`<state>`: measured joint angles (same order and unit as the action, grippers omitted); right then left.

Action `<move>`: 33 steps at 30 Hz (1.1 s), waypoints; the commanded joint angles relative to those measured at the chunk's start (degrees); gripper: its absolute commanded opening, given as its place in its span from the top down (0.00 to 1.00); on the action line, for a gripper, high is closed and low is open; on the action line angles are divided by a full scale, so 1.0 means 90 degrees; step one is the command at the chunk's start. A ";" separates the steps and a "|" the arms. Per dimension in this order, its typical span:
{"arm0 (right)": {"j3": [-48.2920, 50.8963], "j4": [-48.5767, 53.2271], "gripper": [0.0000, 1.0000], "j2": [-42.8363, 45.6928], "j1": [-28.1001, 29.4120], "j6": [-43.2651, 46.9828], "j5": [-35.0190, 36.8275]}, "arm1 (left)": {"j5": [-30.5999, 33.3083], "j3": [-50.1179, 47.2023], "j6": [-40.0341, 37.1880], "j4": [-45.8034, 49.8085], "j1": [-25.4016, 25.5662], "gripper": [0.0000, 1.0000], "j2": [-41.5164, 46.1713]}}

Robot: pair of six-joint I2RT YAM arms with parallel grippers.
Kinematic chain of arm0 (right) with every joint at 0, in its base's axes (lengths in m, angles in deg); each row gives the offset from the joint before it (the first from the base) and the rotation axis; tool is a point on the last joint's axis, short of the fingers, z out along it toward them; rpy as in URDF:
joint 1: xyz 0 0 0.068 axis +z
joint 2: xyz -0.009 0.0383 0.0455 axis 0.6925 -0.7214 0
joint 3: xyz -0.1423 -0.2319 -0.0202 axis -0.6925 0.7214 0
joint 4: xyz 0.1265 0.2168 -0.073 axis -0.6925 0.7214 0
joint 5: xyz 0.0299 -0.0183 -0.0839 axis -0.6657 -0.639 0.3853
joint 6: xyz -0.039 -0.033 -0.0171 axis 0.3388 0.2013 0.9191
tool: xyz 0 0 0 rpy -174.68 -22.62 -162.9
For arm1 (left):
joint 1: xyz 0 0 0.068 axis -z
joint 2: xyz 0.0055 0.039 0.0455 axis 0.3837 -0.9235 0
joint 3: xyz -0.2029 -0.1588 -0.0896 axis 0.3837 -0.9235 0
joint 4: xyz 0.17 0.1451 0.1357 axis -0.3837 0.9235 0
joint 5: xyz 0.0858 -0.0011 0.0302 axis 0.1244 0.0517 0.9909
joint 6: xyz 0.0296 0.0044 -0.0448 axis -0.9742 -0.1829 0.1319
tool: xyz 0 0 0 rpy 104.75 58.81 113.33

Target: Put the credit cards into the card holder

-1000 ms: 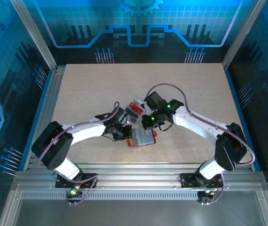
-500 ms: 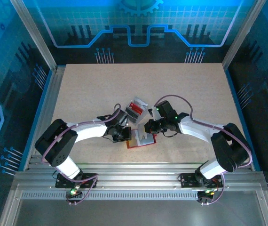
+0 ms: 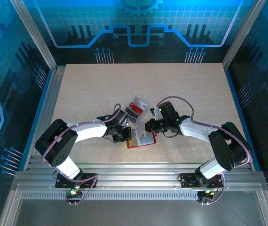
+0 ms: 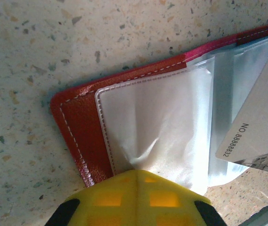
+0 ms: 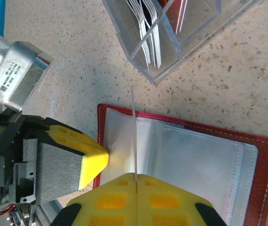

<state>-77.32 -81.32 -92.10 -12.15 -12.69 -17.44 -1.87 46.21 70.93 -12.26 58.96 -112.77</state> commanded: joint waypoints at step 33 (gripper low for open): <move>0.0209 -0.0609 1.00 -0.0473 -0.0134 -0.0426 -0.0720 | 0.0320 -0.0220 -0.0044 0.0349 0.0037 1.00 -0.0134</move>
<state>-76.27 -85.60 -94.85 -12.54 -15.75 -21.72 -1.85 46.21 70.93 -12.26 58.96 -112.77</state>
